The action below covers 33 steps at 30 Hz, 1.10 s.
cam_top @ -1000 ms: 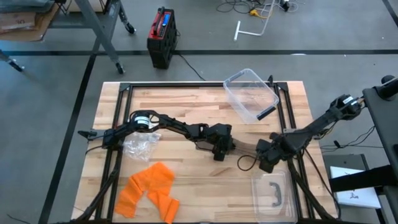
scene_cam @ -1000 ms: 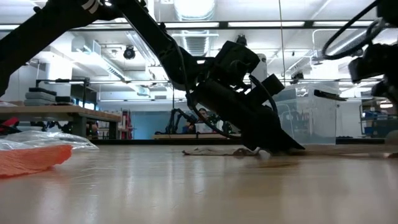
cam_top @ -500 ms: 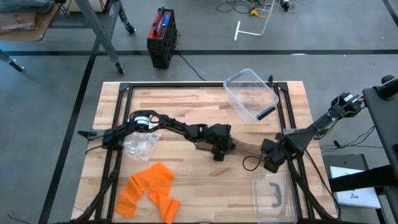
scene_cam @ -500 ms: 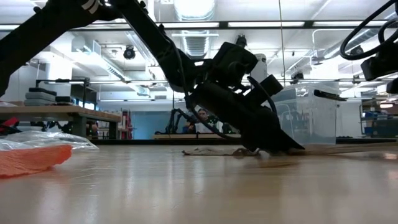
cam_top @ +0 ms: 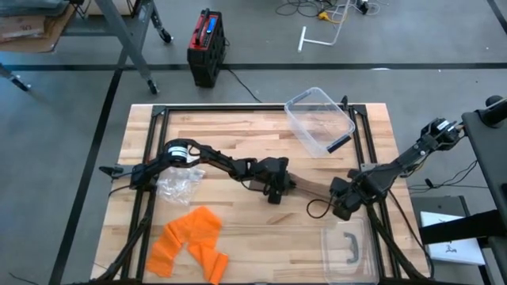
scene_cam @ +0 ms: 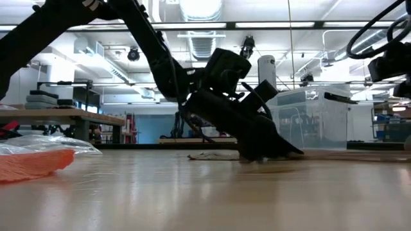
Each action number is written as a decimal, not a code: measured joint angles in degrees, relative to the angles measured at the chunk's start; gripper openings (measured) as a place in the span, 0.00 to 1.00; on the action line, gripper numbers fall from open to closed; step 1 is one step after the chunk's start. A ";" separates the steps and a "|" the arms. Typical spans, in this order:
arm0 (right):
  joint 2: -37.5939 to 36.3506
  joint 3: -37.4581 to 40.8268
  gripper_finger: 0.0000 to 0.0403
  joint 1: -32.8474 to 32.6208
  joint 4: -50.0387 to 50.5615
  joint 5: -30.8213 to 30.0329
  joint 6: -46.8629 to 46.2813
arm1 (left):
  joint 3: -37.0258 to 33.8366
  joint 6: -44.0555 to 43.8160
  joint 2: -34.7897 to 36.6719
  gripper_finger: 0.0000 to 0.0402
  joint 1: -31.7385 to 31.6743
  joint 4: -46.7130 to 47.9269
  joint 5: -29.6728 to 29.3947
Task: Roll bandage
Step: Uncoil the brown bandage
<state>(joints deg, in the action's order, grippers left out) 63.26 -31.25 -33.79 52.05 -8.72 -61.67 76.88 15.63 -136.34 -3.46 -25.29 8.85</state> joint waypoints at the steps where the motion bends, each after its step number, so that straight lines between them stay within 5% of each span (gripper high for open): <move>1: 0.00 0.00 0.01 0.07 -0.86 -0.51 0.00 | 0.00 -0.08 0.69 0.09 -0.02 2.53 -0.06; 16: 1.09 0.00 0.01 1.07 -5.53 -6.35 0.28 | 5.97 2.52 5.48 0.09 -0.12 13.60 0.10; 33: 1.05 1.53 0.01 4.71 -7.31 -7.83 1.43 | 13.36 -3.70 2.71 0.09 2.73 3.22 -0.08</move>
<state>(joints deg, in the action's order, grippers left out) 64.31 -29.71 -29.08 44.75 -16.55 -60.24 90.24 11.93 -133.64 -0.73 -22.07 8.76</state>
